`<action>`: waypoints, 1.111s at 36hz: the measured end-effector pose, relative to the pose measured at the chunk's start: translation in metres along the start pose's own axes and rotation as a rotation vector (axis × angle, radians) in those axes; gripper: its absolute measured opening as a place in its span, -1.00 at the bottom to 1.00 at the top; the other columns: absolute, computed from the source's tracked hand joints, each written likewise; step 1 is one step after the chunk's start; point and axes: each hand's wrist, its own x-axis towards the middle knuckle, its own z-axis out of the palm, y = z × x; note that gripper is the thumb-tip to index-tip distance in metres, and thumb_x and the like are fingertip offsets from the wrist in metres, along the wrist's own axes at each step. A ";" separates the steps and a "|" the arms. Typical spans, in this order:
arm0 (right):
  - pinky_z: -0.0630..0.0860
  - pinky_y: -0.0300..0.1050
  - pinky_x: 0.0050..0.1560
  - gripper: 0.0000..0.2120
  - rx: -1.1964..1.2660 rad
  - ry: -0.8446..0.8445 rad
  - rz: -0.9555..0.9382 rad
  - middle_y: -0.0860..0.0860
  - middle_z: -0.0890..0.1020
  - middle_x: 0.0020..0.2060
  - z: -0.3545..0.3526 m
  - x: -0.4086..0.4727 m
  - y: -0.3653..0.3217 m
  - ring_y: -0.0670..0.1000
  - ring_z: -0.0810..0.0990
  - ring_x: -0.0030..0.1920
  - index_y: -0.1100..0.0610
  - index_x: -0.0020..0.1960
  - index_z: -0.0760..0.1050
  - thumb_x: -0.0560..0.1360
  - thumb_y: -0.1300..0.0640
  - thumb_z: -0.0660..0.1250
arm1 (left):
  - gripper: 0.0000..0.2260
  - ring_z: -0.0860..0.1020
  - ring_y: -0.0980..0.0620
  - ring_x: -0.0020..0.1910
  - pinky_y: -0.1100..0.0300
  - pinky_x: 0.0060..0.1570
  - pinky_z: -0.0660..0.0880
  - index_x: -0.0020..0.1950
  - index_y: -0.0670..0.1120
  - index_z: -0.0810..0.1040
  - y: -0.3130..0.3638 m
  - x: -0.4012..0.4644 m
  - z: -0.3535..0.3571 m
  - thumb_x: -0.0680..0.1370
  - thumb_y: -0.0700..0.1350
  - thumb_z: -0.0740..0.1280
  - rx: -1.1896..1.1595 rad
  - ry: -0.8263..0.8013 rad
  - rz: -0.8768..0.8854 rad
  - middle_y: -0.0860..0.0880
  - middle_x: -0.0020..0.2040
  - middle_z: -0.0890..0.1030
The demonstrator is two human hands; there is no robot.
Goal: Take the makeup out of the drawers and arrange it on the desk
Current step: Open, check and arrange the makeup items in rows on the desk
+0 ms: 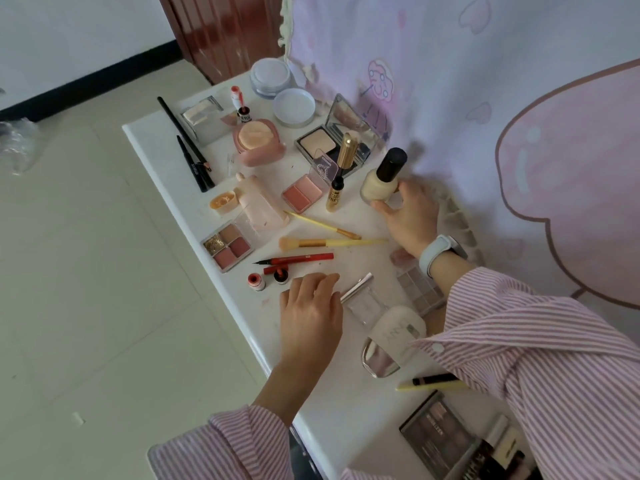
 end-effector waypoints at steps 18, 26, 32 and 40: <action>0.49 -0.04 -0.11 -0.74 0.234 -0.011 -0.255 0.03 0.58 -0.13 -0.024 -0.089 -0.008 0.00 0.44 -0.17 0.21 -0.01 0.55 0.45 0.14 0.15 | -0.74 0.52 -0.11 -0.23 0.07 -0.27 0.42 -0.14 -0.15 0.59 -0.014 -0.010 0.001 0.47 -0.01 0.19 -0.024 0.014 -0.013 -0.08 -0.21 0.54; 0.34 -0.40 -0.32 -0.74 0.300 -0.167 -0.157 -0.09 0.46 -0.39 -0.037 -0.118 -0.032 -0.13 0.42 -0.38 0.24 -0.11 0.52 0.53 0.05 0.21 | -0.87 0.58 -0.06 -0.22 0.13 -0.26 0.52 0.05 -0.05 0.40 -0.003 -0.025 -0.024 0.52 -0.07 0.22 -0.289 0.021 -0.047 -0.08 -0.15 0.60; 0.31 -0.32 -0.36 -0.69 0.378 -0.346 0.030 0.09 0.49 -0.40 -0.030 -0.132 -0.045 -0.07 0.42 -0.39 0.27 -0.14 0.50 0.57 0.04 0.17 | -0.86 0.51 -0.01 -0.37 0.21 -0.46 0.38 0.08 -0.06 0.41 -0.003 -0.036 -0.031 0.54 -0.09 0.16 -0.179 -0.003 0.067 -0.05 -0.23 0.55; 0.27 -0.29 -0.37 -0.73 0.327 -0.300 -0.056 -0.15 0.39 -0.49 -0.023 -0.145 -0.051 -0.18 0.42 -0.45 0.28 -0.11 0.50 0.60 0.16 0.10 | -0.86 0.40 0.04 -0.54 0.35 -0.57 0.16 0.08 0.02 0.39 -0.002 -0.042 -0.036 0.55 -0.03 0.14 -0.146 -0.033 0.068 0.03 -0.40 0.51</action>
